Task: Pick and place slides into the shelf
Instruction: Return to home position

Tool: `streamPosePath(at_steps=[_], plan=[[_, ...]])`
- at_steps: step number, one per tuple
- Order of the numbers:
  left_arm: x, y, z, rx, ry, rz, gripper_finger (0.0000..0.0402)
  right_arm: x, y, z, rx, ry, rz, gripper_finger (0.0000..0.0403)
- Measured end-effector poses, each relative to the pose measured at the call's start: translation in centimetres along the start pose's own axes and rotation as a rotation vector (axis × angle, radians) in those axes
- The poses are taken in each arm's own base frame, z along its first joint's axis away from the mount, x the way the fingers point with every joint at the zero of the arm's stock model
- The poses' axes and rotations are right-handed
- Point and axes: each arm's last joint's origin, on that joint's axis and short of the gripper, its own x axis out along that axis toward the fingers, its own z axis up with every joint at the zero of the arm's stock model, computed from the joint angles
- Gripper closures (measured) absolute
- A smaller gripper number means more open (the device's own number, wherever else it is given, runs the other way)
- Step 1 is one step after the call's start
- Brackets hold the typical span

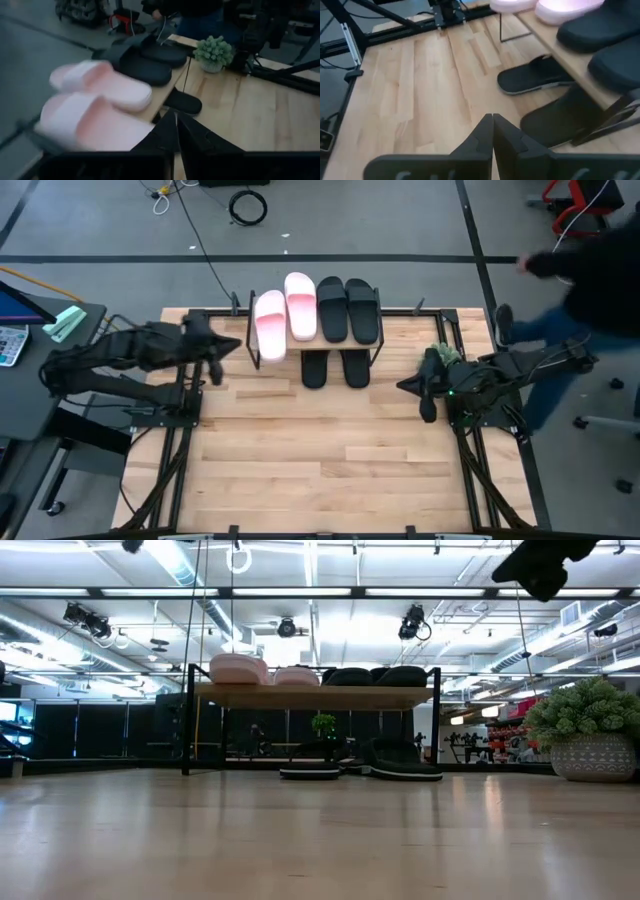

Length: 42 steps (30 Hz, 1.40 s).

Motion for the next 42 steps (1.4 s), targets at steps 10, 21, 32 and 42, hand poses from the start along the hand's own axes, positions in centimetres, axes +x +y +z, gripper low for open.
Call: streamPosePath(at_steps=[10, 21, 32, 42], plan=[[-2.8, 2.2, -3.6, -0.143, -0.081, -0.025, 0.0388, -0.4, -0.6, -1.5, -0.067, -0.099, 0.091, 0.0389], [-0.2, 2.5, -11.2, -0.248, -0.279, -0.200, 0.0374, -0.5, -1.5, -5.7, -0.089, -0.349, 0.472, 0.0388], [0.9, 3.0, -15.4, -0.363, -0.393, -0.253, 0.0367, 1.0, -2.7, -9.7, -0.113, -0.456, 0.506, 0.0389], [0.8, 3.4, -16.3, -0.374, -0.404, -0.203, 0.0377, 1.4, -3.3, -11.4, -0.063, -0.513, 0.554, 0.0387]])
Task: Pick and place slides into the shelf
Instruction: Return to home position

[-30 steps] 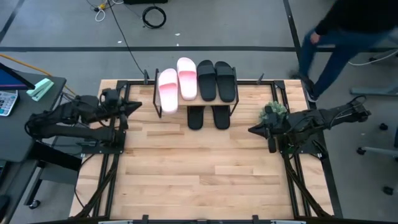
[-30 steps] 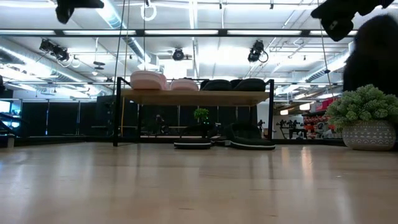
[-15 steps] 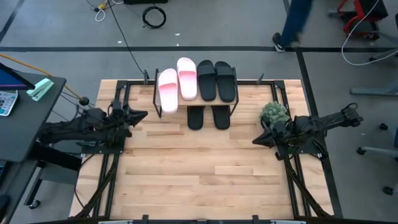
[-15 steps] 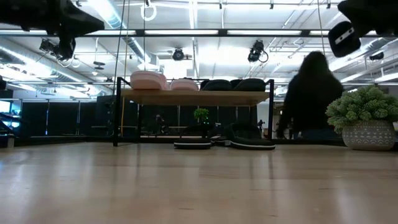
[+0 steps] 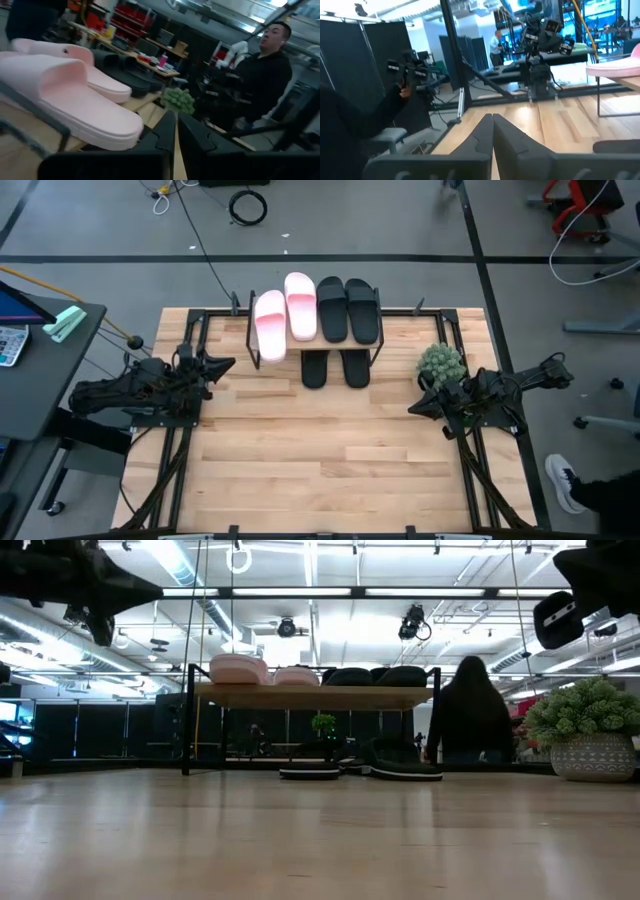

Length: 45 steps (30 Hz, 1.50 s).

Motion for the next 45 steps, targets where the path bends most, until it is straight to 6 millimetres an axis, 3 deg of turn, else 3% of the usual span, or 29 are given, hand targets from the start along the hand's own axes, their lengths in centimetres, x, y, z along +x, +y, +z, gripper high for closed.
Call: streamPosePath(at_steps=[7, 16, 28, 45], plan=[[0.1, 0.1, -0.1, -0.011, -0.022, 0.015, 0.0365, 0.1, -0.3, -1.4, 0.043, 0.006, -0.010, 0.0389], [1.3, 1.5, -4.2, -0.051, -0.107, -0.016, 0.0370, 0.1, -0.4, -1.3, 0.072, -0.003, -0.021, 0.0389], [1.4, 2.0, -5.2, 0.027, 0.001, 0.042, 0.0373, 0.1, -0.6, -2.1, 0.117, 0.079, -0.045, 0.0389], [1.4, 2.0, -5.2, 0.016, 0.002, 0.043, 0.0374, 0.1, -0.6, -2.1, 0.116, 0.078, -0.045, 0.0389]])
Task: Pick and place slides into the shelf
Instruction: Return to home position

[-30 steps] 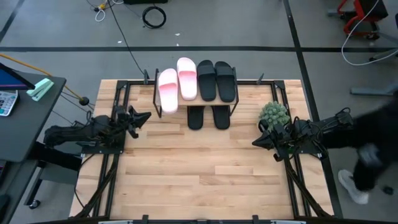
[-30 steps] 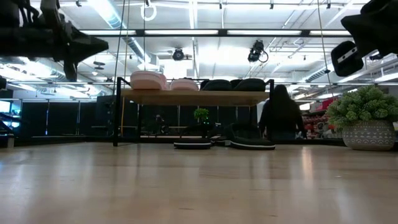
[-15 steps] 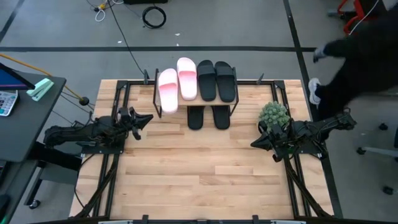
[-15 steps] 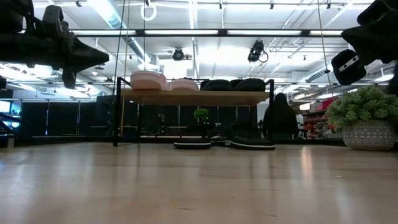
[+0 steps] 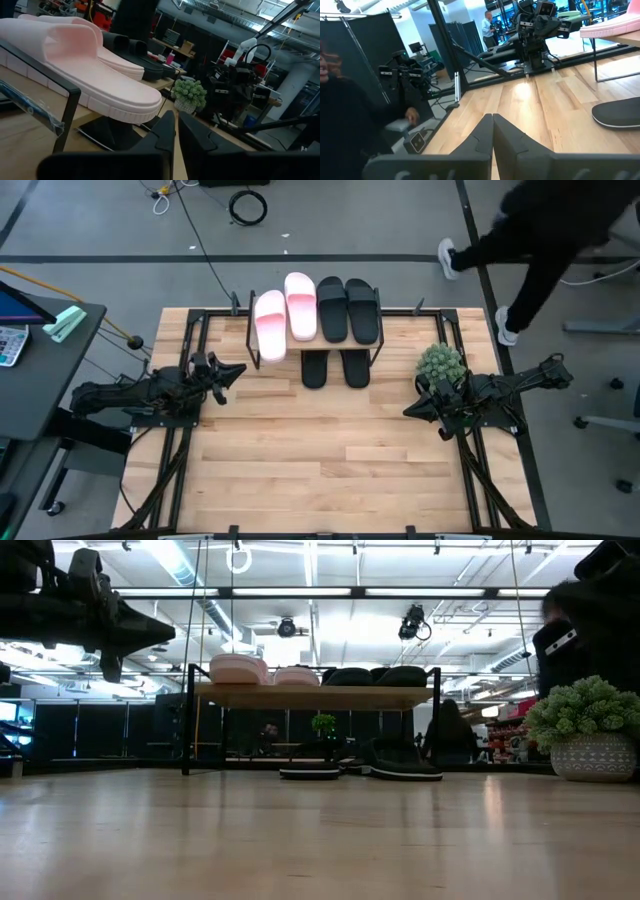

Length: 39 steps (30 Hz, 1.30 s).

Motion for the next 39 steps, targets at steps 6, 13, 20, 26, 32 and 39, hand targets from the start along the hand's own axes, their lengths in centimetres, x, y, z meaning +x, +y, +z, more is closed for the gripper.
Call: streamPosePath(at_steps=[6, 13, 20, 26, 32, 39], plan=[[0.00, 0.00, -0.01, 0.000, 0.001, 0.000, 0.0378, 0.00, 0.00, -0.01, 0.000, 0.000, 0.000, 0.0389], [0.00, 0.01, -0.03, 0.000, 0.002, 0.001, 0.0366, 0.00, 0.00, -0.01, 0.000, 0.000, 0.000, 0.0389], [0.00, 0.01, -0.03, 0.001, 0.002, 0.001, 0.0371, 0.00, 0.00, -0.01, 0.000, 0.000, 0.000, 0.0389], [0.00, 0.02, -0.03, 0.001, 0.002, 0.002, 0.0380, 0.00, 0.00, -0.01, 0.000, 0.000, 0.000, 0.0389], [0.00, 0.02, -0.05, 0.002, 0.003, 0.002, 0.0375, 0.00, 0.00, -0.01, 0.000, 0.000, 0.000, 0.0389], [0.00, 0.02, -0.05, 0.001, 0.003, 0.002, 0.0365, 0.00, 0.00, -0.01, 0.000, 0.000, 0.000, 0.0389]])
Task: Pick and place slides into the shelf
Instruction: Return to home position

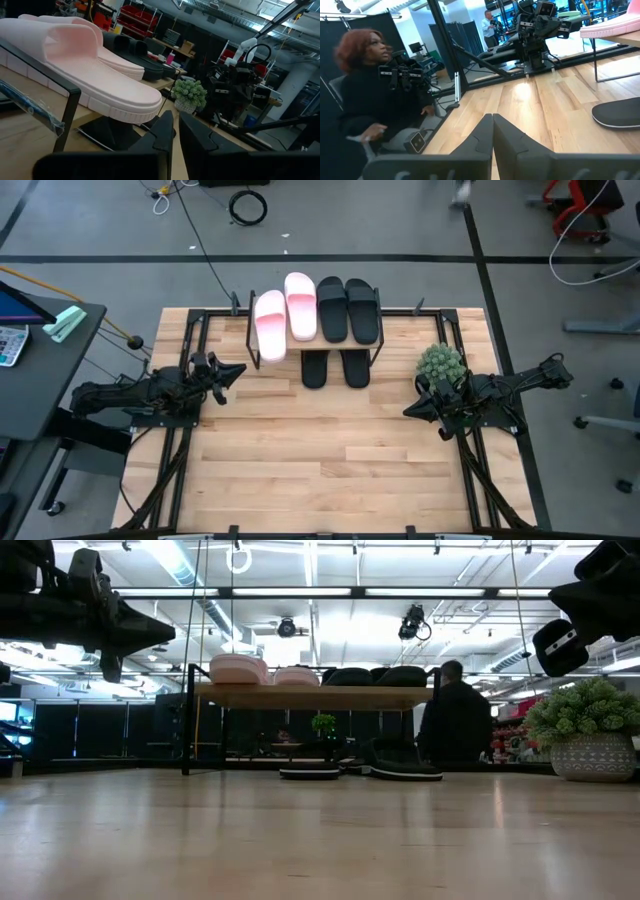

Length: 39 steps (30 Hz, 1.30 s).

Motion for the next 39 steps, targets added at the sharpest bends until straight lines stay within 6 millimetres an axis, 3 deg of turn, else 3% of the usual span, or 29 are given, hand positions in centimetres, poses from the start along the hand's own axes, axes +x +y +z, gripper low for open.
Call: streamPosePath(at_steps=[39], plan=[[0.00, 0.00, -0.01, 0.000, 0.001, 0.000, 0.0377, 0.00, 0.00, 0.00, 0.000, 0.000, 0.000, 0.0389]])
